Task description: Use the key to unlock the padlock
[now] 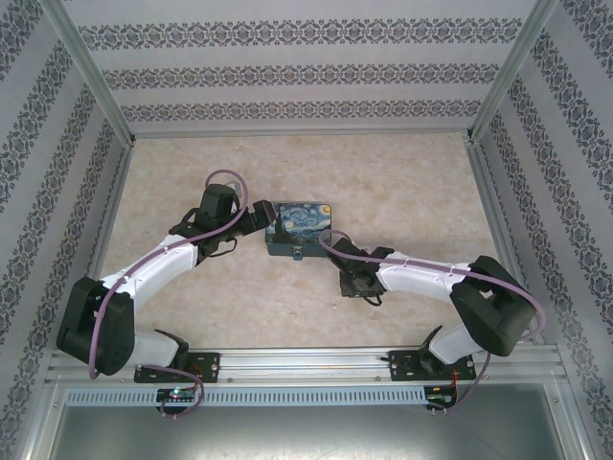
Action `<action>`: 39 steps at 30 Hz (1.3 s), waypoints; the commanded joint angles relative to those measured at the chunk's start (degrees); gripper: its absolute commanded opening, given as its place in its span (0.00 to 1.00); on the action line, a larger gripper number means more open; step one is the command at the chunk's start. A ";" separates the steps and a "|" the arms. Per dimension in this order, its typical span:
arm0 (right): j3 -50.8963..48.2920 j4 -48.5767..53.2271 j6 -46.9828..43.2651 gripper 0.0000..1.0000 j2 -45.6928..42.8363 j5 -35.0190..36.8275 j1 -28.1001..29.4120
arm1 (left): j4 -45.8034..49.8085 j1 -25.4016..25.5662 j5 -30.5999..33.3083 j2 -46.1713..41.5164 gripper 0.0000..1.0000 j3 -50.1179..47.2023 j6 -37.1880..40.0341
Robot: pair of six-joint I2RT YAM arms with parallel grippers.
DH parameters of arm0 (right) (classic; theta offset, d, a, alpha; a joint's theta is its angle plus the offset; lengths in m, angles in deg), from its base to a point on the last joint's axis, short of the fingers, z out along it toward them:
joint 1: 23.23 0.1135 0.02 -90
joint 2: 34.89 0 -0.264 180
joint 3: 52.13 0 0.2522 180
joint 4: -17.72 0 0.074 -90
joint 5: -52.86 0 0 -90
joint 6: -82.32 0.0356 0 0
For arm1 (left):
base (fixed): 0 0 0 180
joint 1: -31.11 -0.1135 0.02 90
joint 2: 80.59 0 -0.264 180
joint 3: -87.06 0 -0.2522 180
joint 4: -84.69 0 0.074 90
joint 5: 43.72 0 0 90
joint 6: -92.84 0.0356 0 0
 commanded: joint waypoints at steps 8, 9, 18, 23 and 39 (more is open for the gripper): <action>-2.45 -0.82 1.26 0.35 0.12 -3.89 1.88 | -0.75 -0.52 -0.58 0.19 1.00 1.26 -1.12; -2.64 -0.83 1.40 0.35 -0.05 -3.90 1.98 | -0.64 -0.52 -0.66 0.21 1.00 1.40 -1.06; -4.59 -1.91 2.18 0.16 -0.52 -3.47 2.26 | -0.83 -0.52 -0.99 0.99 1.00 2.17 -1.51; -4.32 -2.89 0.57 0.00 -0.09 -4.13 0.80 | -0.52 -0.57 -0.95 1.80 1.00 3.13 -2.49; -2.12 -8.43 -2.80 0.00 -13.47 -13.61 -6.56 | -1.52 -0.57 -8.45 3.21 1.00 6.29 -6.76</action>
